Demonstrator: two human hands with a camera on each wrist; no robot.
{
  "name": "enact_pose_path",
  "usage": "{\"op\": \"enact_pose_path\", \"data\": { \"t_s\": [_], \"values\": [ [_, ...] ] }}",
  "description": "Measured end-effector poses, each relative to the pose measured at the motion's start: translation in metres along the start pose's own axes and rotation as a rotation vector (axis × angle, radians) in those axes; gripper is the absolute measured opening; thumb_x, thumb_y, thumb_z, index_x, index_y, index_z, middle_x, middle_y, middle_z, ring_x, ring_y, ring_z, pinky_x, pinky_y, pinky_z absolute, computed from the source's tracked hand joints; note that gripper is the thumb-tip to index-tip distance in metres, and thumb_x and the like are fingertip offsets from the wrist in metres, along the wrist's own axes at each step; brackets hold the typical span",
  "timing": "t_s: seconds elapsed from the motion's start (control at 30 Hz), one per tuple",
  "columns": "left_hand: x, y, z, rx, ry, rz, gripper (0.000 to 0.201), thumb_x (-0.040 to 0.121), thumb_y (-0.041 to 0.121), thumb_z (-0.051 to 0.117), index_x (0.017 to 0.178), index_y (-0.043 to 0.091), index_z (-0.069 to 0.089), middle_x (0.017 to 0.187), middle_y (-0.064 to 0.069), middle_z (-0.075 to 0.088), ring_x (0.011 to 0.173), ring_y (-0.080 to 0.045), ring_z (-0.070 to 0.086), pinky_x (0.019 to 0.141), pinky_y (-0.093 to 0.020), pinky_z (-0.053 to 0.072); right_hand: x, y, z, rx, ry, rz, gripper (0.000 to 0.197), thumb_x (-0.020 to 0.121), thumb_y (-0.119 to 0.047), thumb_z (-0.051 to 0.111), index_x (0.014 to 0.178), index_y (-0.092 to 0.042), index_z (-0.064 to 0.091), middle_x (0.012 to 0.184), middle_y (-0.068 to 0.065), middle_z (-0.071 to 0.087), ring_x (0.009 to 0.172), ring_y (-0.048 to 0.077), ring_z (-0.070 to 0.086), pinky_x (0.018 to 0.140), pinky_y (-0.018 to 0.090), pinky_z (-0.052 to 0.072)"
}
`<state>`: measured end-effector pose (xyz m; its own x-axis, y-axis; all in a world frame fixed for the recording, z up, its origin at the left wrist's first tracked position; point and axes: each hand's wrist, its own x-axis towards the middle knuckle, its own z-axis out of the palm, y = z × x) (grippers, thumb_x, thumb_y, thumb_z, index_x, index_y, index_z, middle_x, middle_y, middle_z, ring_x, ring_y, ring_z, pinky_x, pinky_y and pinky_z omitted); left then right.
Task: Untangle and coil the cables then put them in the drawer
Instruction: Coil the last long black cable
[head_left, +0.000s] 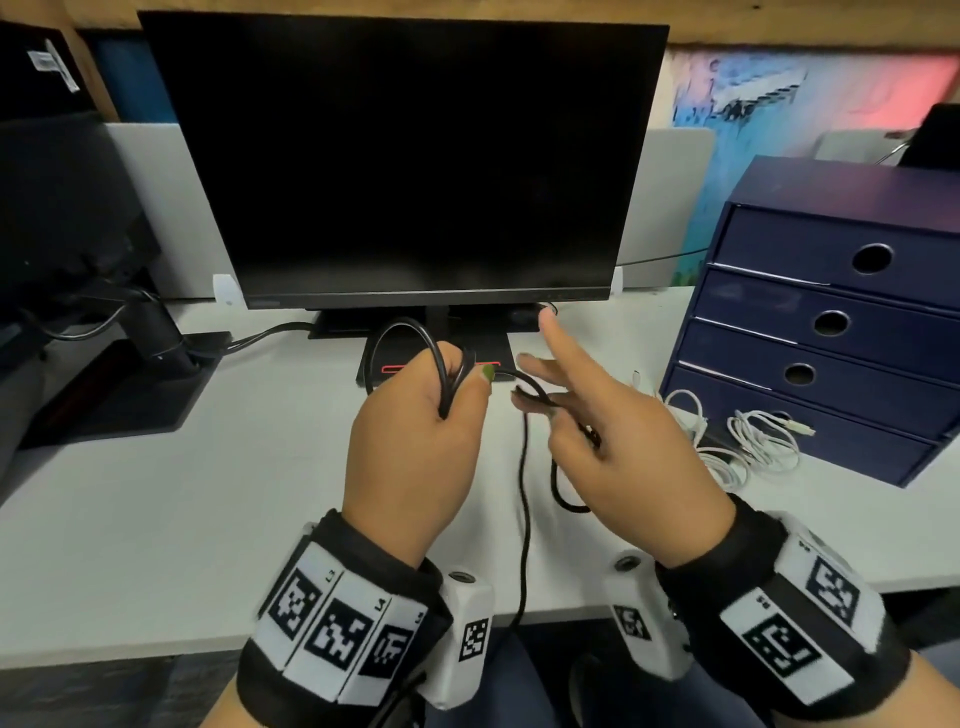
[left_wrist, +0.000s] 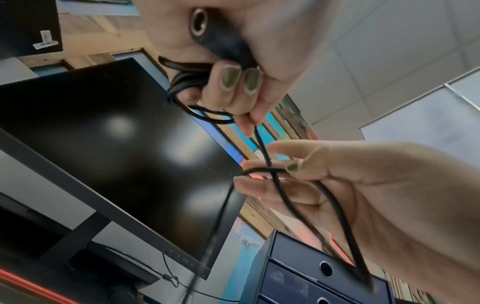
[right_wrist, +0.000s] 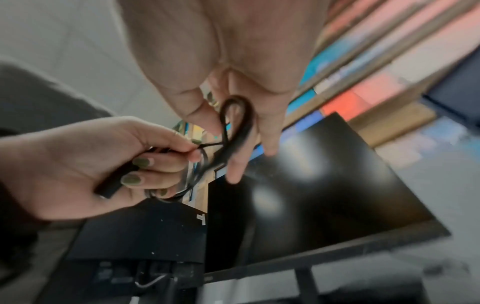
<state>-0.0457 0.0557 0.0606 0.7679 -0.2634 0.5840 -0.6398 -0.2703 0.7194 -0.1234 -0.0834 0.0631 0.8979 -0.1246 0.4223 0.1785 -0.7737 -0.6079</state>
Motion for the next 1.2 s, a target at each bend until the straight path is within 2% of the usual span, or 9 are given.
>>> {"op": "enact_pose_path", "data": {
  "t_s": [0.07, 0.17, 0.33, 0.47, 0.63, 0.77, 0.9, 1.03, 1.2],
  "values": [
    [0.003, -0.002, -0.002, -0.001, 0.041, -0.026, 0.031, 0.093, 0.024, 0.055, 0.073, 0.0, 0.052, 0.052, 0.001, 0.033, 0.049, -0.01, 0.033, 0.048, -0.021, 0.031, 0.002, -0.002, -0.007, -0.262, -0.073, -0.026, 0.076, 0.093, 0.002, 0.039, 0.15, -0.034, 0.005, 0.137, -0.01, 0.053, 0.126, 0.009, 0.047, 0.099, 0.014, 0.034],
    [0.01, -0.008, -0.011, -0.021, 0.107, -0.093, 0.033, 0.092, 0.023, 0.056, 0.076, -0.005, 0.053, 0.054, -0.004, 0.036, 0.048, -0.008, 0.031, 0.046, -0.019, 0.028, 0.007, 0.012, -0.019, -0.378, 0.134, -0.089, 0.081, 0.074, 0.024, 0.04, 0.138, -0.026, 0.048, 0.111, -0.003, 0.066, 0.114, 0.009, 0.045, 0.111, 0.036, 0.028],
    [0.026, -0.03, -0.036, -0.141, 0.267, -0.25, 0.023, 0.08, 0.033, 0.057, 0.068, 0.014, 0.06, 0.049, 0.001, 0.04, 0.051, -0.018, 0.034, 0.054, -0.037, 0.031, 0.003, 0.041, -0.056, -0.082, 0.257, -0.15, 0.051, 0.079, 0.017, 0.044, 0.072, -0.033, 0.054, 0.095, -0.011, 0.063, 0.098, 0.011, 0.056, 0.083, 0.014, 0.04],
    [0.031, -0.035, -0.052, -0.288, 0.349, -0.314, 0.024, 0.084, 0.029, 0.057, 0.061, 0.024, 0.06, 0.042, 0.011, 0.038, 0.045, -0.013, 0.03, 0.049, -0.025, 0.026, 0.001, 0.064, -0.067, -0.154, 0.235, -0.115, 0.056, 0.077, 0.02, 0.049, 0.056, -0.031, 0.06, 0.118, -0.02, 0.052, 0.119, 0.001, 0.043, 0.098, 0.009, 0.028],
    [0.023, -0.01, -0.039, -0.38, 0.151, -0.221, 0.028, 0.093, 0.015, 0.052, 0.065, 0.017, 0.056, 0.043, 0.012, 0.033, 0.04, -0.007, 0.026, 0.039, -0.017, 0.024, 0.0, 0.072, -0.054, -0.326, 0.013, 0.048, 0.049, 0.087, 0.003, 0.051, 0.081, -0.041, 0.071, 0.136, -0.017, 0.05, 0.128, 0.012, 0.042, 0.111, 0.035, 0.033],
    [0.012, 0.004, -0.015, -0.455, -0.003, -0.265, 0.029, 0.096, 0.015, 0.049, 0.069, 0.012, 0.058, 0.043, 0.01, 0.032, 0.039, -0.006, 0.026, 0.038, -0.014, 0.024, -0.003, 0.038, -0.031, 0.004, -0.025, 0.124, 0.016, 0.089, -0.029, 0.057, 0.101, -0.039, 0.053, 0.116, -0.02, 0.063, 0.11, -0.007, 0.054, 0.092, 0.016, 0.041],
    [0.004, 0.01, 0.0, -0.522, -0.107, -0.366, 0.027, 0.096, 0.018, 0.05, 0.072, 0.01, 0.059, 0.044, 0.008, 0.033, 0.039, -0.008, 0.027, 0.039, -0.017, 0.025, -0.005, 0.016, -0.007, 0.105, -0.188, 0.113, 0.063, 0.082, -0.047, 0.063, 0.135, -0.05, 0.029, 0.125, -0.028, 0.056, 0.115, -0.016, 0.048, 0.095, 0.011, 0.036],
    [0.002, 0.015, 0.0, -0.665, -0.144, -0.436, 0.026, 0.098, 0.02, 0.046, 0.079, 0.009, 0.059, 0.046, 0.006, 0.031, 0.041, -0.011, 0.026, 0.048, -0.026, 0.023, -0.007, 0.018, 0.015, 0.282, -0.26, 0.17, 0.052, 0.089, -0.02, 0.063, 0.131, -0.041, 0.04, 0.099, -0.008, 0.069, 0.094, 0.004, 0.067, 0.093, 0.028, 0.048],
    [0.006, 0.019, -0.009, -1.082, -0.27, -0.488, 0.026, 0.098, 0.026, 0.04, 0.084, 0.008, 0.053, 0.044, 0.003, 0.034, 0.035, -0.01, 0.032, 0.062, -0.029, 0.034, 0.004, 0.038, 0.016, 0.465, 0.037, 0.339, 0.022, 0.099, -0.006, 0.041, 0.095, -0.019, 0.058, 0.078, 0.005, 0.057, 0.064, 0.016, 0.068, 0.072, 0.037, 0.057]
  ]
}}
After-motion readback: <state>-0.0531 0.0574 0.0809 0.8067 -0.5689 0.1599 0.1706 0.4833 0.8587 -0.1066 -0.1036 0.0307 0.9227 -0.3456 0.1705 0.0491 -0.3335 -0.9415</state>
